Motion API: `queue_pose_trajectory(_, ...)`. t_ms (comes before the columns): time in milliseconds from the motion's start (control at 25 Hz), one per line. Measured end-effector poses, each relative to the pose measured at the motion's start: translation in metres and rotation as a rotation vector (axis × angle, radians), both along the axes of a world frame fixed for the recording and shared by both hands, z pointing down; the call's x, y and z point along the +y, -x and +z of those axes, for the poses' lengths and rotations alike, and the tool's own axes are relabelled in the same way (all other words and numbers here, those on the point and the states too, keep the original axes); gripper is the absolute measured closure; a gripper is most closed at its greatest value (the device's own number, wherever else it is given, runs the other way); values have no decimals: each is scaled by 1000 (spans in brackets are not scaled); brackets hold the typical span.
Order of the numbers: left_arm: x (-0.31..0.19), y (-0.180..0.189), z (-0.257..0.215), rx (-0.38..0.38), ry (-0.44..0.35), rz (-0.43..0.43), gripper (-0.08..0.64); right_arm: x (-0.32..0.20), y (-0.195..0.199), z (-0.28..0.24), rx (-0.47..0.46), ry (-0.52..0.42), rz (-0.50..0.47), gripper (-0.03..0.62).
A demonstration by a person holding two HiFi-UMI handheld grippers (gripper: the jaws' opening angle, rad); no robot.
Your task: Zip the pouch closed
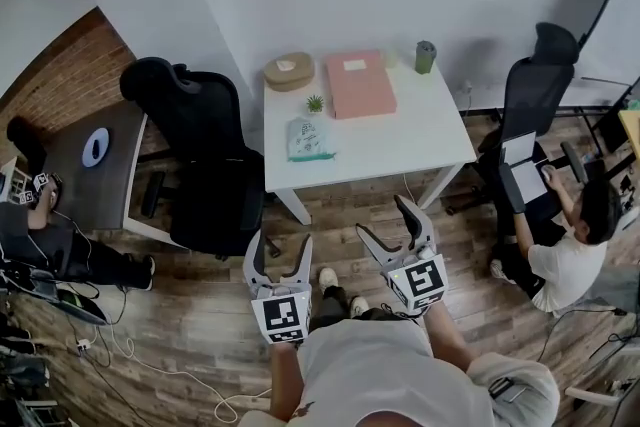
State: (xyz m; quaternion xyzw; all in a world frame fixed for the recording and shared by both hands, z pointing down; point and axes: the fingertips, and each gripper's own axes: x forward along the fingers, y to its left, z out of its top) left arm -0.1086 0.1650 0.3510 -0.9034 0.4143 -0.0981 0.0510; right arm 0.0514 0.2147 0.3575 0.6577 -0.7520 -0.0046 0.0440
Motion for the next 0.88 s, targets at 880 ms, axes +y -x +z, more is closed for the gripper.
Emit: queue_pose_trajectory(880, -138, -33, 7, 29, 11, 35, 213, -133, -32, 6, 27, 32, 39, 230)
